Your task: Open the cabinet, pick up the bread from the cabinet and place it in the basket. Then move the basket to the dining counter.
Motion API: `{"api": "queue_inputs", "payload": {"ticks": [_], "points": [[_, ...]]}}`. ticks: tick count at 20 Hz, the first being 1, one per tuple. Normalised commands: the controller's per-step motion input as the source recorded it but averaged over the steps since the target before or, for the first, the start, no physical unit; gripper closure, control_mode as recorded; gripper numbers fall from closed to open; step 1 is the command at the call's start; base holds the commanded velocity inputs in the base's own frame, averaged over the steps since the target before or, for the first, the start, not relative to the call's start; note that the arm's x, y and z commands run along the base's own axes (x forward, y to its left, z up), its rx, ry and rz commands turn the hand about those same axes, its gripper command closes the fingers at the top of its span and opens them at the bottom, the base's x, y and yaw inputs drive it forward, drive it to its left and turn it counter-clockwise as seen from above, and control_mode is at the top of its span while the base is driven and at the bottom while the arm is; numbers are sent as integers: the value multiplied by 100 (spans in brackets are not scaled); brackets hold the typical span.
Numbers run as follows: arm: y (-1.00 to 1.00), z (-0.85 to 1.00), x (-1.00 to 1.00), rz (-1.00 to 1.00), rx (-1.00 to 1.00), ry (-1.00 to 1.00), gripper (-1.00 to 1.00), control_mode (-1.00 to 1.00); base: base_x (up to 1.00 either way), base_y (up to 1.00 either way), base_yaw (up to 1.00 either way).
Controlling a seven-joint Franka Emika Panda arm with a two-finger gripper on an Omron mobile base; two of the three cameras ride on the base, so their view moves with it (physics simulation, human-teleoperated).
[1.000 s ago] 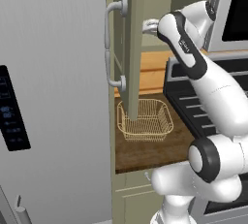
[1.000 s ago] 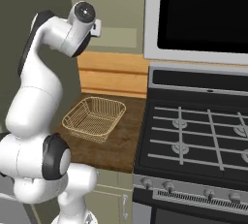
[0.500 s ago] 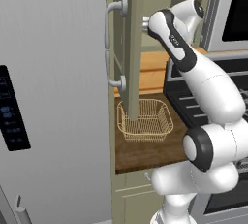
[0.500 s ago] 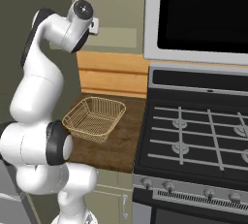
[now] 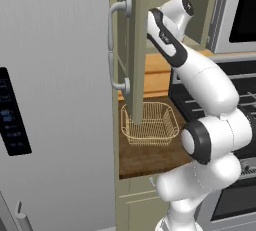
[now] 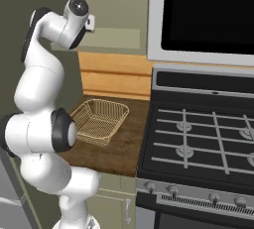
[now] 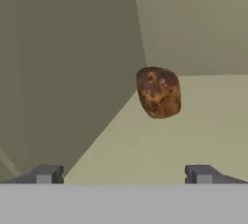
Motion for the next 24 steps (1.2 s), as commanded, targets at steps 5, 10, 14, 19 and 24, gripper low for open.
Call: {"api": "queue_inputs", "payload": {"ticks": [5, 10, 14, 19, 24], "points": [[-4, 0, 53, 0, -4, 0, -100, -100, 0, 0, 0], [0, 0, 48, 0, -2, 0, -100, -100, 0, 0, 0], [0, 0, 47, 0, 0, 0, -100, -100, 0, 0, 0], [2, 0, 36, 2, 0, 0, -100, -100, 0, 0, 0], [11, 0, 24, 1, 0, 0, -100, -100, 0, 0, 0]]}}
